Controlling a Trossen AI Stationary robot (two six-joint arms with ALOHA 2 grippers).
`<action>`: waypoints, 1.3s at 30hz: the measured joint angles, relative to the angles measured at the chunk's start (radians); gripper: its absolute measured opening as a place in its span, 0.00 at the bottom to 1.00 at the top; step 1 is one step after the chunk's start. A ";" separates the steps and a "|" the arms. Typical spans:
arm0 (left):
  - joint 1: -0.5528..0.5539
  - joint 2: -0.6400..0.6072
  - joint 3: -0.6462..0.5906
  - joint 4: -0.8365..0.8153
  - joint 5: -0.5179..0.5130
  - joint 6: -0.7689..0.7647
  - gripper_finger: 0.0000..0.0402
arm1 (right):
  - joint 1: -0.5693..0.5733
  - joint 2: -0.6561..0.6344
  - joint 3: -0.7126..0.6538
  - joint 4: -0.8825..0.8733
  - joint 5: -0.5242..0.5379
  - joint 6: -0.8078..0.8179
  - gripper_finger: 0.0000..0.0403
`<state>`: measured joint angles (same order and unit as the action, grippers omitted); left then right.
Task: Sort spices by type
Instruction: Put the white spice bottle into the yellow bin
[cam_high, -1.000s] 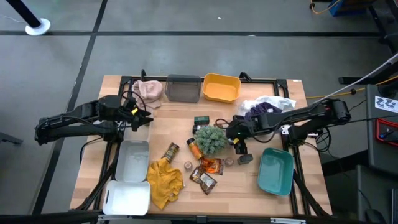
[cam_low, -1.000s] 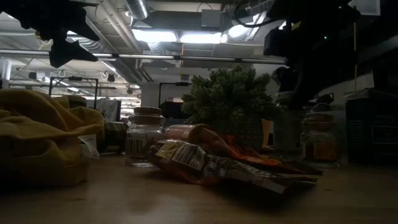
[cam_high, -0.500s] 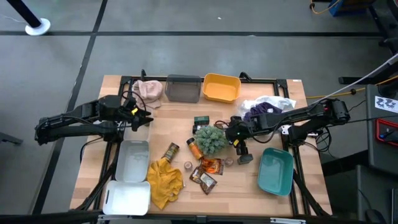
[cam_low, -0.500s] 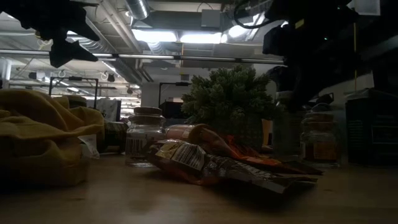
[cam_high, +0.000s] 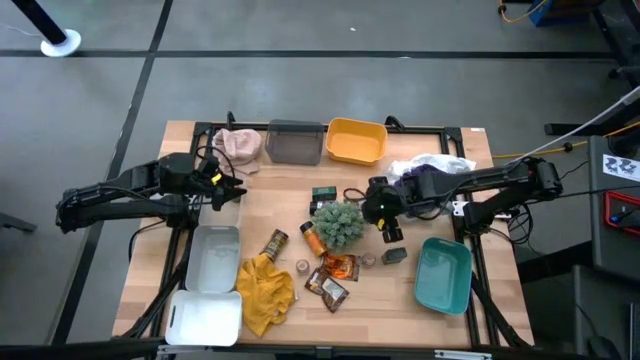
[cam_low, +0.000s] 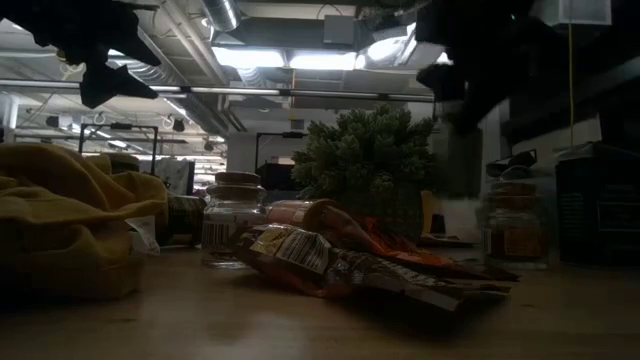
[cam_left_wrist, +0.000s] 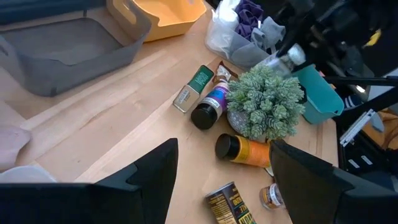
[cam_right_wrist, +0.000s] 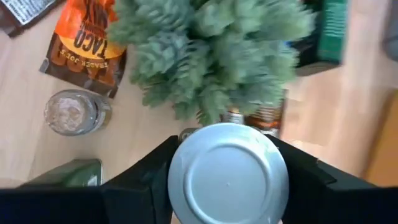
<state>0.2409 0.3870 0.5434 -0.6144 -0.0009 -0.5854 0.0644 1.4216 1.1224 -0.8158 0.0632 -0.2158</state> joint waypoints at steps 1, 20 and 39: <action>0.000 0.000 0.000 0.000 -0.009 0.000 0.59 | -0.006 0.000 0.025 -0.019 0.010 -0.001 0.50; 0.000 0.062 0.000 0.034 -0.074 0.173 0.59 | -0.411 0.004 0.226 -0.028 0.075 -0.187 0.50; 0.000 0.246 0.000 0.243 -0.074 0.274 0.59 | -0.783 0.263 0.226 0.067 -0.132 -0.267 0.51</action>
<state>0.2411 0.6327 0.5434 -0.3711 -0.0750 -0.3117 -0.7184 1.6843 1.3479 -0.7485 -0.0687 -0.4824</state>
